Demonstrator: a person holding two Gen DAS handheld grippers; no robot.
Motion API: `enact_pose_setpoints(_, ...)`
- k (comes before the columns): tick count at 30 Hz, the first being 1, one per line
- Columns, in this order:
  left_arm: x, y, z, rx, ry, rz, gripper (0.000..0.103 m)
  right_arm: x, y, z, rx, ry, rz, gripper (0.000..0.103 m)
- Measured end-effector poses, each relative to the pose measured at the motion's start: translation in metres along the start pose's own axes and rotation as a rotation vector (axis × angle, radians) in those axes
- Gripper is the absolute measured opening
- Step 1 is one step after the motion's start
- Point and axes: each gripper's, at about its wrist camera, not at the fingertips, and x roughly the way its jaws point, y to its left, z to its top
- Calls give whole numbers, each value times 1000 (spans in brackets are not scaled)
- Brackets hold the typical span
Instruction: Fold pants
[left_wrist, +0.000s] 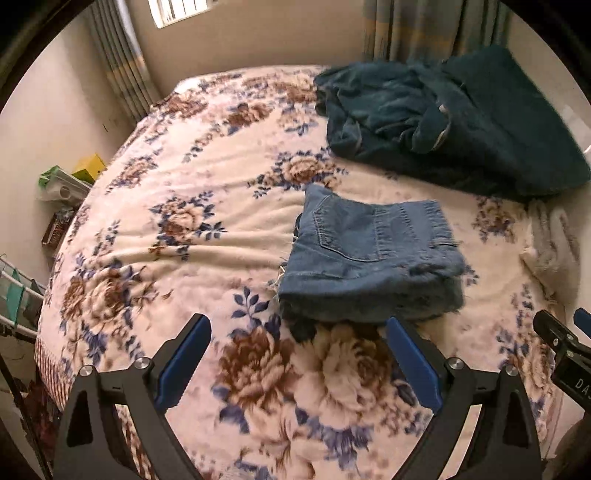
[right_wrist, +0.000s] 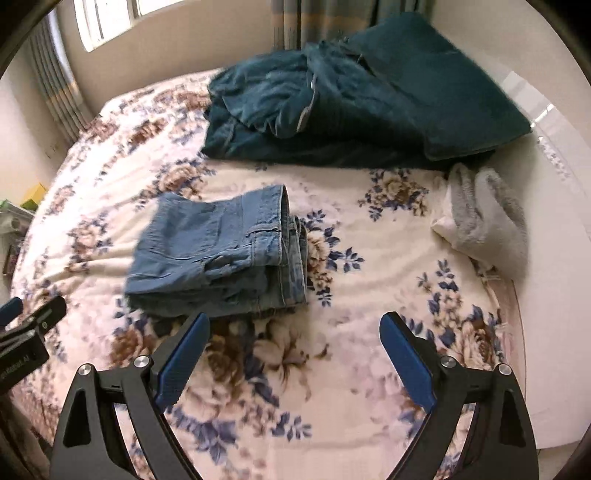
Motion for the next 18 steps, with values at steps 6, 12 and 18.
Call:
enact_pose_setpoints(6,-93,-1,-37,-10,-69,13,97,-111,-15,-34,-31,-89,12,95)
enact_pose_setpoints(12,-190,-4,-74,-11,-148,19,97,-220,-31,-78,-56,-150,21,95)
enact_pose_setpoints(18,-276,7,-104,-26,-211,-23,97,-325,-38,-112,-62,-225,33,95)
